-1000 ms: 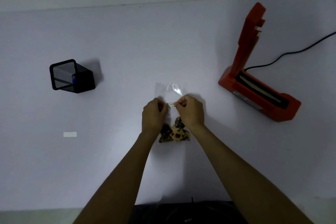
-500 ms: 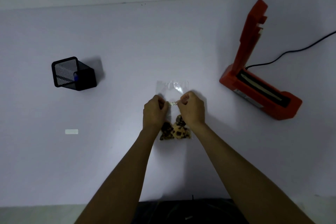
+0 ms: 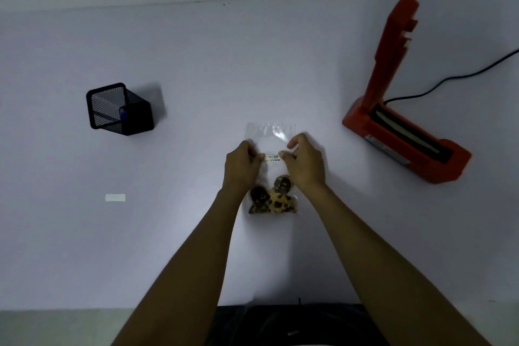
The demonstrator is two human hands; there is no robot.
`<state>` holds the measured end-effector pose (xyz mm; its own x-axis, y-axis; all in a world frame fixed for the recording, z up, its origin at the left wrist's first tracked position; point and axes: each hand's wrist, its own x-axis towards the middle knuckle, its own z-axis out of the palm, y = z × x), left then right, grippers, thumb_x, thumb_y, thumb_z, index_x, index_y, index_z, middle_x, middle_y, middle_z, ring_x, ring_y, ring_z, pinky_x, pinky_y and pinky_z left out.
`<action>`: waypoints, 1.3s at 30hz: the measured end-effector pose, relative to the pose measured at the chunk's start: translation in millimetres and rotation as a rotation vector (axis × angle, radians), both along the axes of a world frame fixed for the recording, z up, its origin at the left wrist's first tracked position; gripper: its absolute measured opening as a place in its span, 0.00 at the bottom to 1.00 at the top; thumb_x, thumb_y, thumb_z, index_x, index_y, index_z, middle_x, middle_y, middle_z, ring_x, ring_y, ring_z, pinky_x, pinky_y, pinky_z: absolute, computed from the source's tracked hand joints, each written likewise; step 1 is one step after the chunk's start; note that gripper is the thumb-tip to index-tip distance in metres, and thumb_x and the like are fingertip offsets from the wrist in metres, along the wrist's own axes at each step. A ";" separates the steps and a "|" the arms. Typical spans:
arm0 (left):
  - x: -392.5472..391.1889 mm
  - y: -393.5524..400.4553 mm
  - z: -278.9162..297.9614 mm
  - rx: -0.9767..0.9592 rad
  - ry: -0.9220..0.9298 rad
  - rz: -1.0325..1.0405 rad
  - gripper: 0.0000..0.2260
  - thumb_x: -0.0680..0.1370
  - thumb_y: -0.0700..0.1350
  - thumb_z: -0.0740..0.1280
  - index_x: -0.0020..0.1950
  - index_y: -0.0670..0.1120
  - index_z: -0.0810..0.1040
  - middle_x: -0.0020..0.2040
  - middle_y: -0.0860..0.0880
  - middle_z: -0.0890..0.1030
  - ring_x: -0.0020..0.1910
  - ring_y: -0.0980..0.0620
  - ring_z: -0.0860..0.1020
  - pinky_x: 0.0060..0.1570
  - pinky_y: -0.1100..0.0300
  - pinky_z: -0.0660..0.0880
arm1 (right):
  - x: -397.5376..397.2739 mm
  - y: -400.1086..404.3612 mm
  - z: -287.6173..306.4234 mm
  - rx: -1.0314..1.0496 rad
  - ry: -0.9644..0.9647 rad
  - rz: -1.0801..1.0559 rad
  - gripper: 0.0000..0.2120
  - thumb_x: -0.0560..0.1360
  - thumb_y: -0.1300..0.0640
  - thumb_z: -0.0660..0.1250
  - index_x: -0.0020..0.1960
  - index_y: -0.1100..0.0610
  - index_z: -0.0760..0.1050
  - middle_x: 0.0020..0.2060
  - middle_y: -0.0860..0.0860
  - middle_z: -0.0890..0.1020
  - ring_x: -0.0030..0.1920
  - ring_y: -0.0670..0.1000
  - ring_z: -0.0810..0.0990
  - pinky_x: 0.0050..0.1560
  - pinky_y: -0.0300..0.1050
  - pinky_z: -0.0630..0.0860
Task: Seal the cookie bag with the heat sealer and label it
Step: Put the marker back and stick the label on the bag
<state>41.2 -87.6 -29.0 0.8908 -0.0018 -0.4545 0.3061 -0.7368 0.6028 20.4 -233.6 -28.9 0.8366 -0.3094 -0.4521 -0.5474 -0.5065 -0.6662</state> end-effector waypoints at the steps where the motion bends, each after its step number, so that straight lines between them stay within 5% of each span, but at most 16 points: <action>1: 0.8 -0.8 0.4 0.006 0.004 -0.003 0.09 0.77 0.46 0.68 0.47 0.40 0.75 0.39 0.48 0.77 0.39 0.51 0.73 0.39 0.62 0.65 | 0.4 -0.5 -0.2 0.000 0.004 0.005 0.09 0.75 0.56 0.70 0.50 0.57 0.71 0.31 0.45 0.74 0.36 0.51 0.77 0.38 0.42 0.73; 11: 8.1 -2.1 -2.9 0.032 0.061 0.008 0.08 0.76 0.46 0.69 0.46 0.42 0.75 0.40 0.48 0.77 0.41 0.51 0.73 0.42 0.61 0.66 | -0.6 -8.3 0.6 0.044 0.072 0.154 0.09 0.75 0.59 0.70 0.51 0.55 0.70 0.29 0.48 0.75 0.30 0.45 0.73 0.30 0.38 0.67; 31: 5.0 -2.5 -3.7 0.039 0.030 0.006 0.09 0.76 0.46 0.69 0.47 0.40 0.76 0.40 0.48 0.77 0.41 0.51 0.73 0.40 0.62 0.65 | 11.0 7.2 12.4 -0.024 0.164 0.056 0.04 0.73 0.61 0.69 0.44 0.55 0.74 0.41 0.49 0.79 0.41 0.49 0.75 0.40 0.40 0.68; 36: -17.7 3.2 0.2 -0.074 -0.089 0.025 0.09 0.82 0.47 0.60 0.49 0.42 0.75 0.43 0.46 0.80 0.43 0.47 0.79 0.42 0.54 0.75 | 6.6 -3.4 24.2 0.174 0.150 0.049 0.07 0.73 0.63 0.65 0.49 0.54 0.76 0.41 0.47 0.79 0.42 0.49 0.78 0.35 0.35 0.69; 39: -40.9 14.1 5.6 0.069 -0.338 -0.115 0.10 0.82 0.45 0.57 0.53 0.43 0.77 0.48 0.45 0.78 0.46 0.47 0.76 0.45 0.54 0.75 | -11.7 -8.9 28.7 0.135 -0.012 0.066 0.08 0.75 0.64 0.64 0.51 0.55 0.78 0.45 0.50 0.82 0.44 0.49 0.80 0.41 0.35 0.74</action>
<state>0.3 -73.6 -23.4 0.9864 -0.0903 -0.1370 0.0108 -0.7974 0.6033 8.7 -242.6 -0.2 0.8588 -0.1905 -0.4756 -0.5072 -0.4466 -0.7371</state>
